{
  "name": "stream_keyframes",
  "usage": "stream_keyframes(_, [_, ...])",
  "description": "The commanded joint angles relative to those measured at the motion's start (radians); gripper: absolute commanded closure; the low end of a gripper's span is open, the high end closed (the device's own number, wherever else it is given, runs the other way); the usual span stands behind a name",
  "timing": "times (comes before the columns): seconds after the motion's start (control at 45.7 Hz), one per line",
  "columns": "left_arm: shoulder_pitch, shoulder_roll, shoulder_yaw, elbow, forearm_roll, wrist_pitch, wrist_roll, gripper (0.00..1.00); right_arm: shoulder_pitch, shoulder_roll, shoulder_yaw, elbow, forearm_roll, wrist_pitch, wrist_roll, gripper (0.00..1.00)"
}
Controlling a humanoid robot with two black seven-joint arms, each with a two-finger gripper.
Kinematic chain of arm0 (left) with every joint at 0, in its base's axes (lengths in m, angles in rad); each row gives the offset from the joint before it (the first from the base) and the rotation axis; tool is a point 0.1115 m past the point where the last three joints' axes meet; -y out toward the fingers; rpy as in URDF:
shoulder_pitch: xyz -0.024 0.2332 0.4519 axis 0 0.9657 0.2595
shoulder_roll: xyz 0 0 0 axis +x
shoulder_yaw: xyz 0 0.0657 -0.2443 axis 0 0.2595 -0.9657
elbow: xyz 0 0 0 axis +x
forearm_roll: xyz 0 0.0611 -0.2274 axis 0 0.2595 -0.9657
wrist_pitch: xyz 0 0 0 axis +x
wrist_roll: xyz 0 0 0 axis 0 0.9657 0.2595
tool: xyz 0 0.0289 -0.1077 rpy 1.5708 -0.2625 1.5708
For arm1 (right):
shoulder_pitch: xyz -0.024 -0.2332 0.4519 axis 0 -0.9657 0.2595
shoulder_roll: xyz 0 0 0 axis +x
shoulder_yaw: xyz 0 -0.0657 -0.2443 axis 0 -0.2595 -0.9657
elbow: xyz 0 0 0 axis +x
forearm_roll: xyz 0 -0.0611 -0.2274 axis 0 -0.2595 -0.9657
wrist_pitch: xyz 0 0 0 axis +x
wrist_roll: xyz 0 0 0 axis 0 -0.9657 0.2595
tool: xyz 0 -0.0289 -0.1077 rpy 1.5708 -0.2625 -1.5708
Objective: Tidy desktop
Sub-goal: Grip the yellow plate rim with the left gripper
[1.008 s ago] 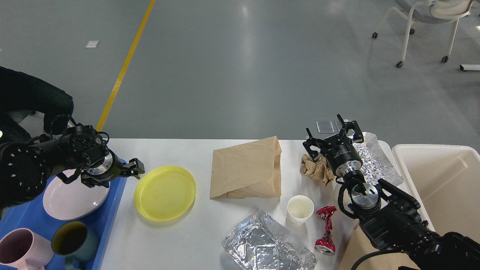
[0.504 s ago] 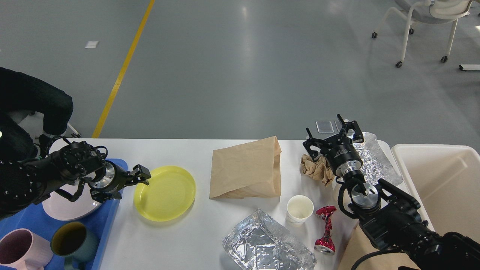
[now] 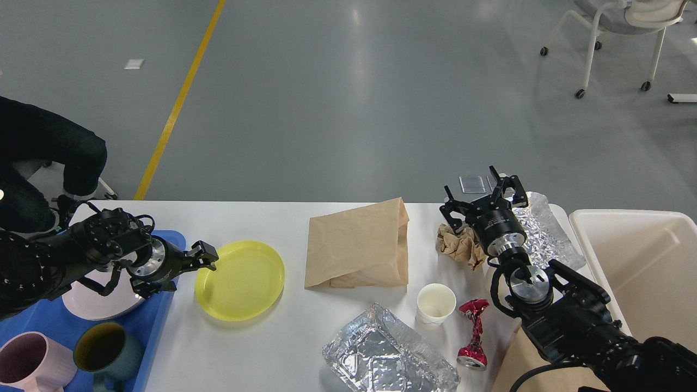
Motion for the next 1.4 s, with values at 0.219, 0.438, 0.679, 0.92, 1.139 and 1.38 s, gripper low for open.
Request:
stream_keyframes(0.219, [0.000,0.050,-0.092,0.000,-0.001,-0.003,0.003,0.07,0.000,0.000,0.000,0.000,0.000,0.000,0.000,0.00])
stream_keyframes(0.438, [0.014,0.054,-0.120,0.000,-0.001,-0.003,0.001,0.07,0.000,0.000,0.000,0.000,0.000,0.000,0.000,0.00])
stream_keyframes(0.679, [0.017,0.054,-0.138,0.000,-0.002,0.000,0.001,0.07,0.000,0.000,0.000,0.000,0.000,0.000,0.000,0.00])
stream_keyframes(0.92, [0.054,0.065,-0.224,0.000,-0.007,-0.011,0.017,0.07,0.000,0.000,0.000,0.000,0.000,0.000,0.000,0.00])
stream_keyframes(1.139, [0.069,0.082,-0.233,0.000,-0.005,-0.009,0.014,0.07,0.000,0.000,0.000,0.000,0.000,0.000,0.000,0.00])
stream_keyframes(1.38, [0.075,0.082,-0.232,0.000,0.001,-0.001,0.004,0.11,0.000,0.000,0.000,0.000,0.000,0.000,0.000,0.00])
